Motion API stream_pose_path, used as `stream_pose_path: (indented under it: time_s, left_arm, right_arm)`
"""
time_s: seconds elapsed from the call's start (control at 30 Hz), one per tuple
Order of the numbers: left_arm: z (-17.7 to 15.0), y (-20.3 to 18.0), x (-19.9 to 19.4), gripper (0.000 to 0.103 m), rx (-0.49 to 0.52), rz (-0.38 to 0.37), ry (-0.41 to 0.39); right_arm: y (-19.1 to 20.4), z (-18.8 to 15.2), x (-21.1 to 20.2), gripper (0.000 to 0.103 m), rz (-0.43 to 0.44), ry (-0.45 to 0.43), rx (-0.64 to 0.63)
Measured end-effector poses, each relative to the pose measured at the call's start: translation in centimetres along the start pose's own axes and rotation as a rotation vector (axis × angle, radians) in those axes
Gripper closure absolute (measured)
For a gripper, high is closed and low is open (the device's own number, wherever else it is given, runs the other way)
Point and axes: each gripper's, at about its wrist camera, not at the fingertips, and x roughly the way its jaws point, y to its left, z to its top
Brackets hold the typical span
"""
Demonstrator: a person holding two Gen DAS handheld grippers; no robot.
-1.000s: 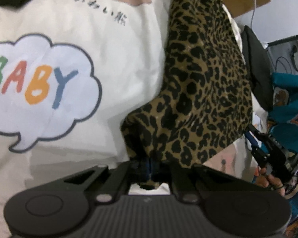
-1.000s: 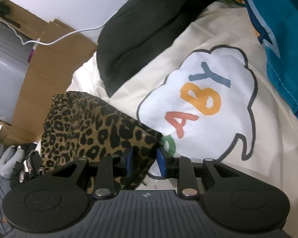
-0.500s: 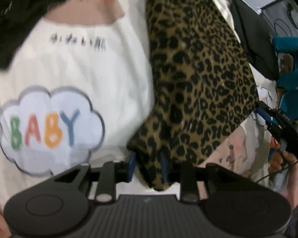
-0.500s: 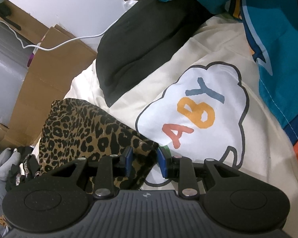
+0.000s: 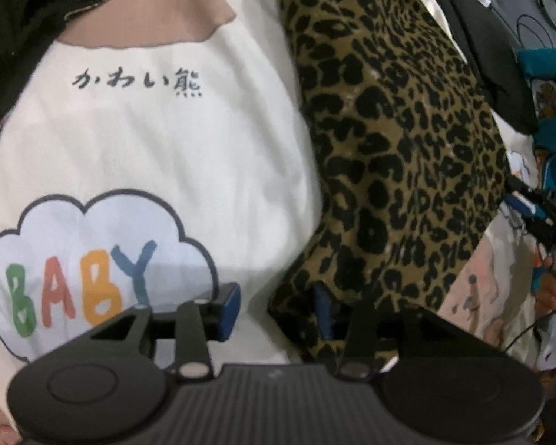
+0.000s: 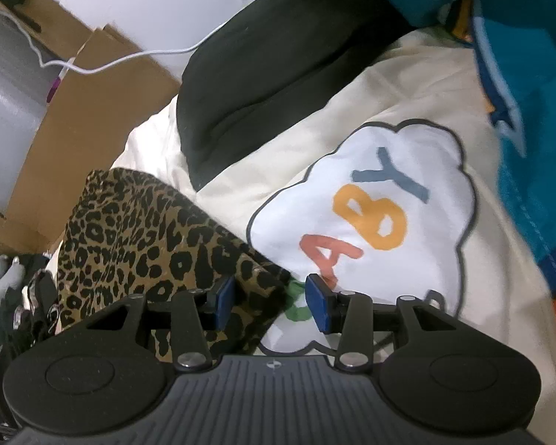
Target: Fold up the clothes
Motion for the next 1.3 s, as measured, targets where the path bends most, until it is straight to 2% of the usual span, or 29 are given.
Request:
stream_pose_path:
  time_s: [0.03,0.07,0.1,0.13,0.23,0.33,0.57,0.67,0.73,0.77,0.83,1.0,1.1,1.17,1.3]
  left_arm:
    - [-0.2,0.1,0.1,0.087,0.002,-0.001,0.001]
    - [-0.3,0.2,0.3,0.093,0.003,-0.002,0.002]
    - [-0.5,0.2,0.4,0.093,0.005,-0.002,0.002]
    - [-0.7,0.2,0.2,0.095,0.014,0.0,-0.004]
    - [-1.0,0.0,-0.2,0.097,0.026,0.005,-0.021]
    - [-1.4,0.3,-0.6,0.098,0.005,-0.003,-0.035]
    - [-2.0,0.2,-0.3,0.097,-0.019,0.015,-0.038]
    - [-2.1,0.5,-0.5,0.093,-0.096,0.016,-0.029]
    - [-2.3,0.8,-0.9,0.087,-0.146,0.023,-0.036]
    - [-2.5,0.9,-1.2,0.082,-0.169,0.019,-0.045]
    - [-2.8,1.1,-1.4,0.082,-0.209,0.001,-0.05]
    - [-3.7,0.8,-1.2,0.081,-0.276,-0.102,-0.042]
    - [-4.5,0.6,-0.1,0.079,-0.306,-0.147,-0.018]
    - [-5.0,0.4,0.8,0.068,-0.321,-0.17,-0.005]
    - [-5.7,0.9,2.0,0.061,-0.359,-0.201,-0.014]
  right_arm:
    - [0.0,0.1,0.1,0.055,0.001,0.002,0.0]
    - [0.0,0.1,0.3,0.055,0.002,0.003,0.0]
    - [0.1,0.2,0.3,0.061,0.003,0.005,-0.005]
    - [0.3,0.3,0.4,0.077,0.005,0.007,-0.014]
    - [0.9,0.4,0.3,0.097,-0.006,0.003,-0.062]
    - [1.5,0.8,-0.1,0.098,-0.024,-0.016,-0.103]
    - [1.6,1.3,1.1,0.096,-0.067,0.018,-0.132]
    - [1.3,1.6,0.6,0.084,-0.05,0.006,-0.111]
    - [1.1,1.8,0.1,0.06,-0.033,-0.008,-0.1]
    - [1.0,1.8,0.1,0.058,-0.022,-0.009,-0.097]
    - [0.9,1.9,0.3,0.057,-0.002,0.01,-0.097]
    - [1.3,1.6,1.2,0.058,0.033,0.05,-0.106]
    - [1.1,1.4,1.6,0.058,0.04,0.056,-0.099]
    - [1.0,1.5,1.6,0.058,0.045,0.058,-0.092]
    - [0.8,1.4,1.6,0.058,0.049,0.06,-0.091]
